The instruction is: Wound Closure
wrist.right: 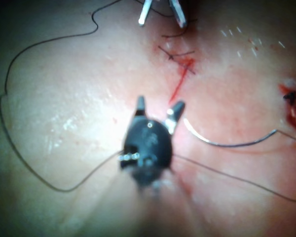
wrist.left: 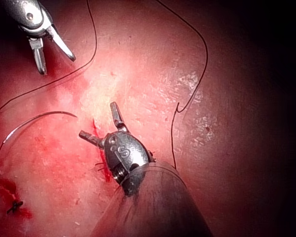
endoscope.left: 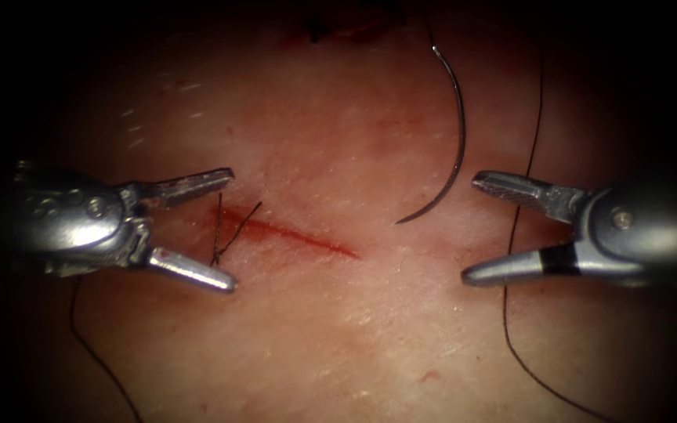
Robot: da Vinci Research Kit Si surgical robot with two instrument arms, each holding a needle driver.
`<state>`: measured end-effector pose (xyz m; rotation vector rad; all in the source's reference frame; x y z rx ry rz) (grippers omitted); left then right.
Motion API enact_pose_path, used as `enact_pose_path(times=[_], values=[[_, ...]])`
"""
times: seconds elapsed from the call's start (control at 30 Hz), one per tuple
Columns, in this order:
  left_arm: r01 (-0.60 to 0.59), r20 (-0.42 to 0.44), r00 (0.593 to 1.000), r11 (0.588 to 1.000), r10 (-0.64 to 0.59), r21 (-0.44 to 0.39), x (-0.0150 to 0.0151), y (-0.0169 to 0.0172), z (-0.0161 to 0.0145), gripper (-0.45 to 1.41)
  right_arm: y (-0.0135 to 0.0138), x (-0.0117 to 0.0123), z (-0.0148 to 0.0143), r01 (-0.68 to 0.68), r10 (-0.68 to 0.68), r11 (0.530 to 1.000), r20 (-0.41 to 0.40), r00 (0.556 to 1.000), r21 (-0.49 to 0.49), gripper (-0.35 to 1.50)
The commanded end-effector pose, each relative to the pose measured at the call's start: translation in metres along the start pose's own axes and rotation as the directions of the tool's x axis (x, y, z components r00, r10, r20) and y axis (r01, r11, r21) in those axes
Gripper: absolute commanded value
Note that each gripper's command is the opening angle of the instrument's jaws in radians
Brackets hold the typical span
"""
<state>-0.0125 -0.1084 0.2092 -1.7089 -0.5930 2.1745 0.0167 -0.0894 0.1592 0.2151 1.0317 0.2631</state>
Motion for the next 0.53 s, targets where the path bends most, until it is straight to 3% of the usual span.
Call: enact_pose_path(times=[0.03,0.53], values=[[0.007,0.007,1.0,1.0,-0.007,0.0,-0.0004,0.0015,0.0012,0.89,-0.0014,0.0001,0.0007,-0.001,0.001,1.0,0.002,1.0,-0.001,1.21],[0.005,0.017,1.0,1.0,-0.005,0.011,-0.0006,0.0014,0.0014,0.89,-0.0019,0.0005,0.0007,-0.004,0.004,1.0,-0.01,1.0,-0.02,1.2]])
